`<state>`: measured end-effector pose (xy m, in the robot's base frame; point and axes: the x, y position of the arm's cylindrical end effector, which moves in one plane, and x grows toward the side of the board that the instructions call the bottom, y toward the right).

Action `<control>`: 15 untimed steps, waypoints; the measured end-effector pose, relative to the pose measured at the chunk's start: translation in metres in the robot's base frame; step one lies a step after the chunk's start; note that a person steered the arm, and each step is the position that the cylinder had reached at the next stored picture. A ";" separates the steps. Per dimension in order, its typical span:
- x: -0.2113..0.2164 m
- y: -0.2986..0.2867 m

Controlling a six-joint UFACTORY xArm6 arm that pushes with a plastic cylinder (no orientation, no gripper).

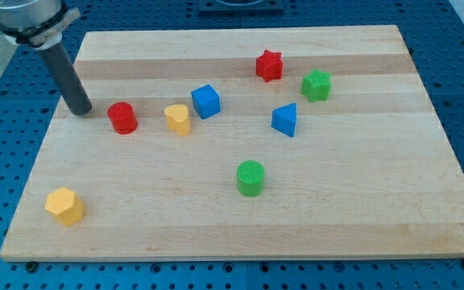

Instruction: Move the red circle closer to the yellow hexagon

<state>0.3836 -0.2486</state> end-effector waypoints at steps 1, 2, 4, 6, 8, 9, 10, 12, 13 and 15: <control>-0.010 0.069; -0.011 0.104; 0.010 0.077; 0.008 0.075; 0.008 0.038; 0.008 0.033; 0.013 0.026; 0.064 0.026; 0.085 0.026; 0.102 0.026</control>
<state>0.4857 -0.2225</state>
